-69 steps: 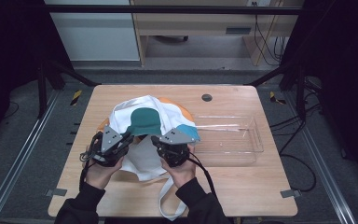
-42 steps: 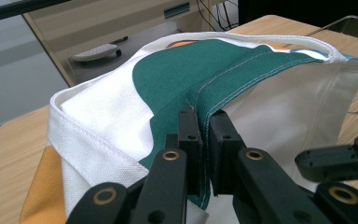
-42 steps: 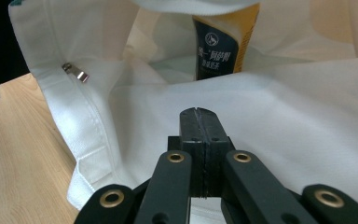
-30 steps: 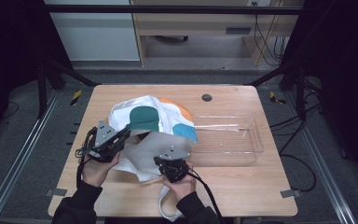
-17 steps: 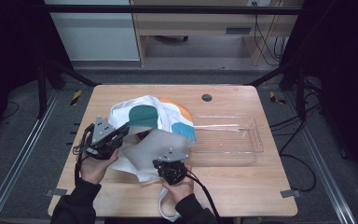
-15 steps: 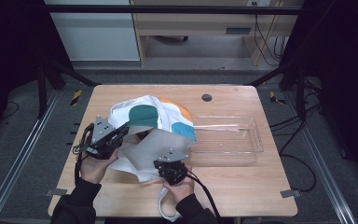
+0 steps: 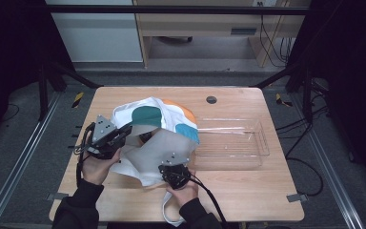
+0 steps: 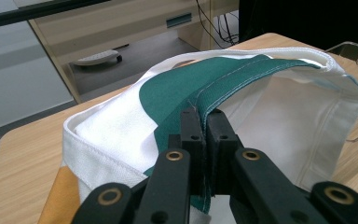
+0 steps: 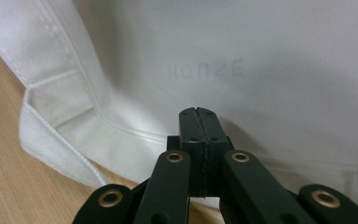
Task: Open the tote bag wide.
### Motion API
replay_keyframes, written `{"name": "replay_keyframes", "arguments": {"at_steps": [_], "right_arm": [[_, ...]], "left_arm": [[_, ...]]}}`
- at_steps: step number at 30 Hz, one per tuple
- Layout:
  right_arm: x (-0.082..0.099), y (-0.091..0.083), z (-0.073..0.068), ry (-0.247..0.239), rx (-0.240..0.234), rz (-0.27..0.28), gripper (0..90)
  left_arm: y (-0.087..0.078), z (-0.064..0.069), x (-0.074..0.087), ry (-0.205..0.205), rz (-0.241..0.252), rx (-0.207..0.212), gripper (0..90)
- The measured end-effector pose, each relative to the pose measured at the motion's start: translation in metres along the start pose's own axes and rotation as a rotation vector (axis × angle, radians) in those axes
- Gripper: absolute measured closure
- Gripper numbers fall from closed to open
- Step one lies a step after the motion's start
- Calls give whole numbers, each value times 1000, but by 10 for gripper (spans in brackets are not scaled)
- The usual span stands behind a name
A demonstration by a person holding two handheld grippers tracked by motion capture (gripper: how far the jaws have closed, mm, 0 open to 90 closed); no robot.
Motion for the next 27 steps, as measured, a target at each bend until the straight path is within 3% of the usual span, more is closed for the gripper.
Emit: {"name": "replay_keyframes", "arguments": {"at_steps": [10,27], "right_arm": [[5,6,2,-1,14,-36,900],[7,7,2,1,19,-37,900]], "left_arm": [[-1,-5,-6,-9,11,-2,874],[-2,-13,-23,-17,25,-30,877]]}}
Point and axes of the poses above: each handheld gripper's, and its own axes: y roughly forward along the jaws, x roughly out of its underside, z roughly to its right, the point moved 8 cm from there along y, roughly forward along the jaws, and after that the axes turned 15 degrees about -z, right-handed, at the moved point
